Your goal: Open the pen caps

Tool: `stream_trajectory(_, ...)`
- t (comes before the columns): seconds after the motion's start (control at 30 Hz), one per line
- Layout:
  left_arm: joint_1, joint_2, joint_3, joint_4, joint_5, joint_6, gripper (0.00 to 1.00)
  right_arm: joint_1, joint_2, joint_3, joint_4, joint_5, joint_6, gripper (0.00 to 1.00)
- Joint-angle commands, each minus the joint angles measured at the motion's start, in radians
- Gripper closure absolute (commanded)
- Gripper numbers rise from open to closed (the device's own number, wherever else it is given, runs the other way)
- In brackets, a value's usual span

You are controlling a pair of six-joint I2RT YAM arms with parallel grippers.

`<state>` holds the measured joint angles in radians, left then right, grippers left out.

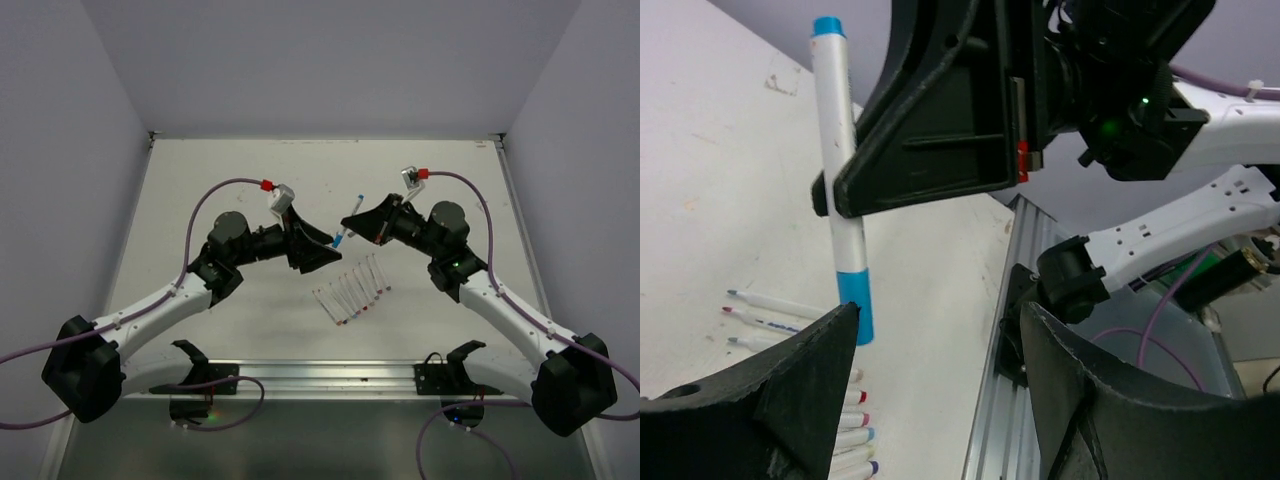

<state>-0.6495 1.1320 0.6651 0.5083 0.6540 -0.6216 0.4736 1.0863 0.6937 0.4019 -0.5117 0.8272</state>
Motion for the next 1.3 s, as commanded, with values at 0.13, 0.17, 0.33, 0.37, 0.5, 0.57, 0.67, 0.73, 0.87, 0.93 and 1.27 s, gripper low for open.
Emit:
stream_trajectory(0.13, -0.002, -0.003, 0.054, -0.171, -0.161, 0.106, 0.32, 0.013, -0.032, 0.061, -0.025, 0.012, -0.019, 1.00)
stream_trajectory(0.17, -0.002, -0.005, 0.053, -0.180, -0.172, 0.114, 0.32, 0.014, -0.034, 0.061, -0.028, 0.012, -0.019, 1.00)
stream_trajectory(0.33, -0.002, 0.009, 0.050, -0.142, -0.127, 0.109, 0.32, 0.023, -0.034, 0.059, -0.025, 0.012, -0.011, 1.00)
stream_trajectory(0.37, -0.004, 0.017, 0.050, -0.131, -0.125, 0.103, 0.33, 0.026, -0.031, 0.061, -0.021, 0.013, -0.010, 1.00)
stream_trajectory(0.5, -0.007, 0.044, 0.064, -0.100, -0.091, 0.089, 0.39, 0.040, -0.023, 0.067, -0.017, 0.022, -0.011, 1.00)
stream_trajectory(0.57, -0.010, 0.051, 0.068, -0.096, -0.090, 0.088, 0.47, 0.040, -0.020, 0.070, -0.017, 0.025, -0.011, 1.00)
stream_trajectory(0.67, -0.012, 0.060, 0.068, -0.091, -0.082, 0.086, 0.58, 0.043, -0.011, 0.072, -0.003, 0.021, -0.002, 1.00)
stream_trajectory(0.73, -0.013, 0.063, 0.065, -0.083, -0.073, 0.083, 0.58, 0.048, -0.003, 0.076, -0.003, 0.019, 0.000, 1.00)
stream_trajectory(0.87, -0.012, 0.064, 0.071, -0.076, -0.071, 0.080, 0.55, 0.054, 0.003, 0.076, -0.003, 0.019, -0.003, 1.00)
stream_trajectory(0.93, -0.012, 0.069, 0.082, -0.079, -0.071, 0.082, 0.55, 0.059, 0.007, 0.076, -0.003, 0.018, -0.002, 1.00)
stream_trajectory(1.27, -0.012, 0.087, 0.094, -0.070, -0.041, 0.062, 0.98, 0.080, 0.029, 0.084, -0.008, 0.029, -0.008, 1.00)
